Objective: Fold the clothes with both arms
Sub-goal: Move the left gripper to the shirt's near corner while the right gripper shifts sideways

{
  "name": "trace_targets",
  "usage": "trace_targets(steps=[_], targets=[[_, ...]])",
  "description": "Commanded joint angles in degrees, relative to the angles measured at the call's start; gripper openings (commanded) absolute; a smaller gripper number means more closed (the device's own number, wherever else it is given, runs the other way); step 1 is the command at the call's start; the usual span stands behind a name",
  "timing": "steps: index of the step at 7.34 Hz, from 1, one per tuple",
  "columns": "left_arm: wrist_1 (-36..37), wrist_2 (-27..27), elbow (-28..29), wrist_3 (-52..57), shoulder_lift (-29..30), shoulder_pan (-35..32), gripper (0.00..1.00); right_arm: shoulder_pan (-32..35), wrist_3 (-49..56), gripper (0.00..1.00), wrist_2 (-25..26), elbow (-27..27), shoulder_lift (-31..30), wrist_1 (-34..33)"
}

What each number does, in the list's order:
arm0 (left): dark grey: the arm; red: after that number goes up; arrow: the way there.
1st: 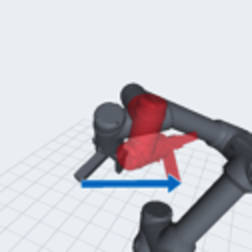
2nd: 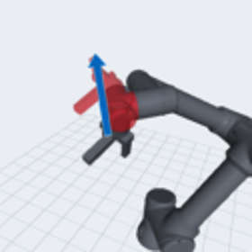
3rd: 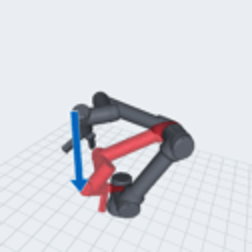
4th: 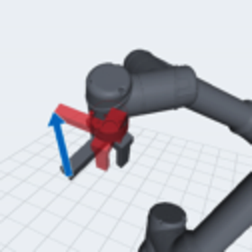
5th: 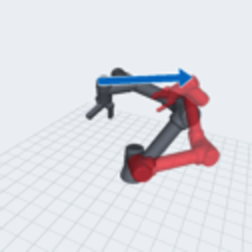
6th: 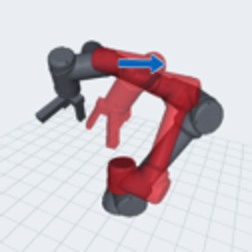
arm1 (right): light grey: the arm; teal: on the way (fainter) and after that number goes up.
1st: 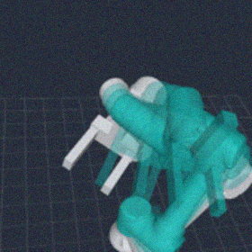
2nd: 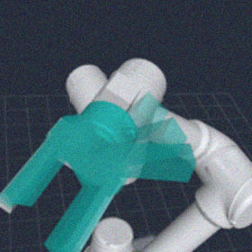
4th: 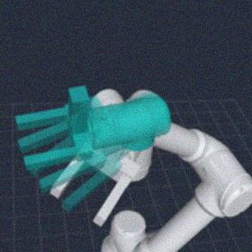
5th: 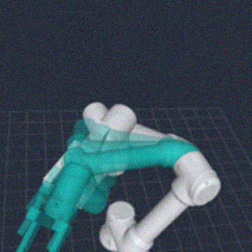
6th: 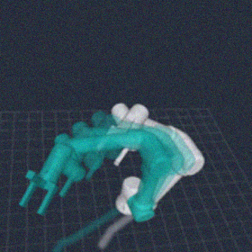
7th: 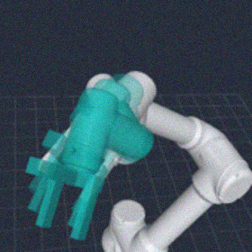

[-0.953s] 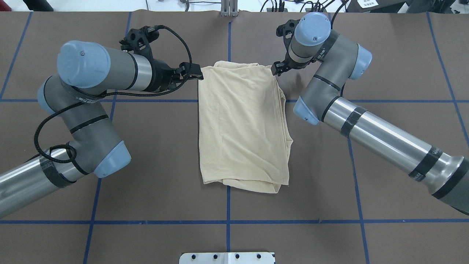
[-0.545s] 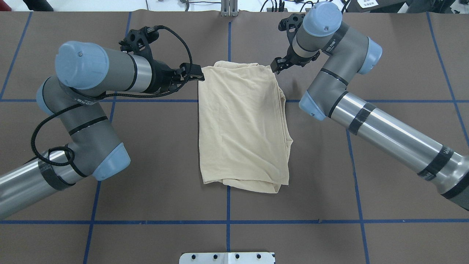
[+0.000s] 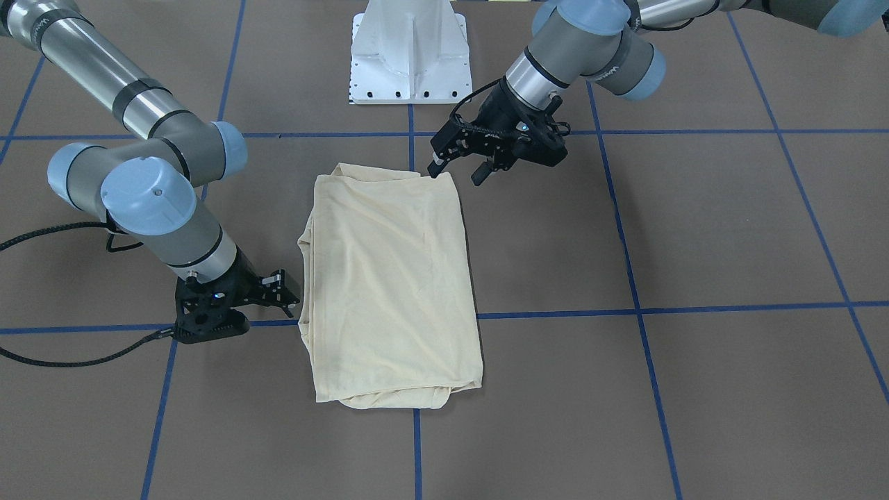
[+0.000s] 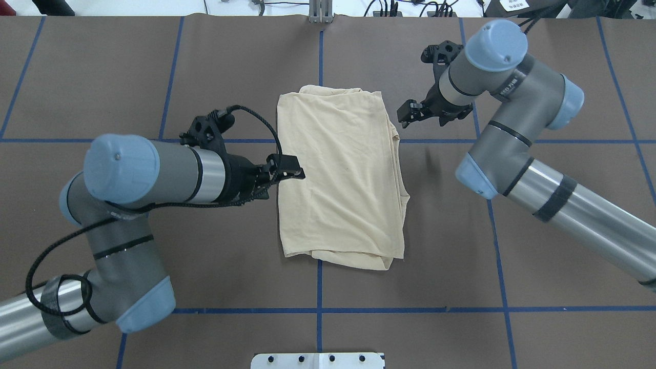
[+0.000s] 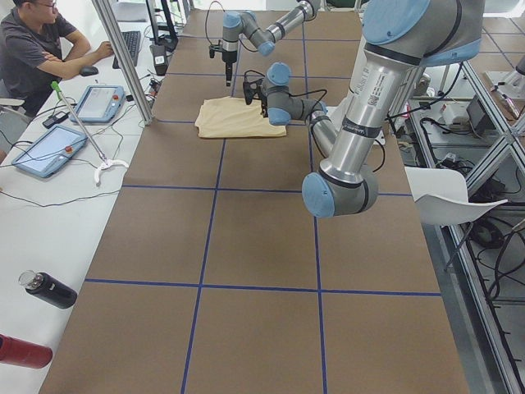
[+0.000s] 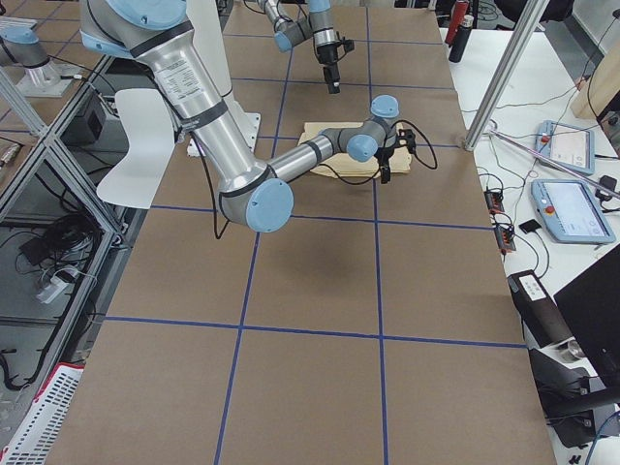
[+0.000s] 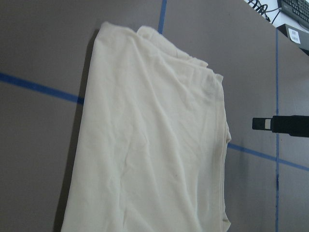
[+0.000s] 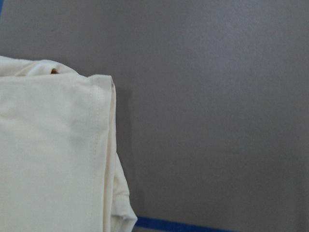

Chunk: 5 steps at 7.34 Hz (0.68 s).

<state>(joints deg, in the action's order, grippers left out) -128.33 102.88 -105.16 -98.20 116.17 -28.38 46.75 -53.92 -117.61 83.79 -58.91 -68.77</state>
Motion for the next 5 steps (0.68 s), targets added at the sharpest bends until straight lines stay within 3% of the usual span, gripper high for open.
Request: trace_targets(steps=[1,5], targets=[[1.3,-6.0,-0.8,-5.1,-1.4,7.2,1.0,-2.3,-2.9,1.0,0.6,12.7,-10.2,0.2],[4.9,-6.0,2.3,-5.1,-1.6,8.5,1.0,-5.3,-4.3,1.0,-0.8,15.2,-14.6,0.3]])
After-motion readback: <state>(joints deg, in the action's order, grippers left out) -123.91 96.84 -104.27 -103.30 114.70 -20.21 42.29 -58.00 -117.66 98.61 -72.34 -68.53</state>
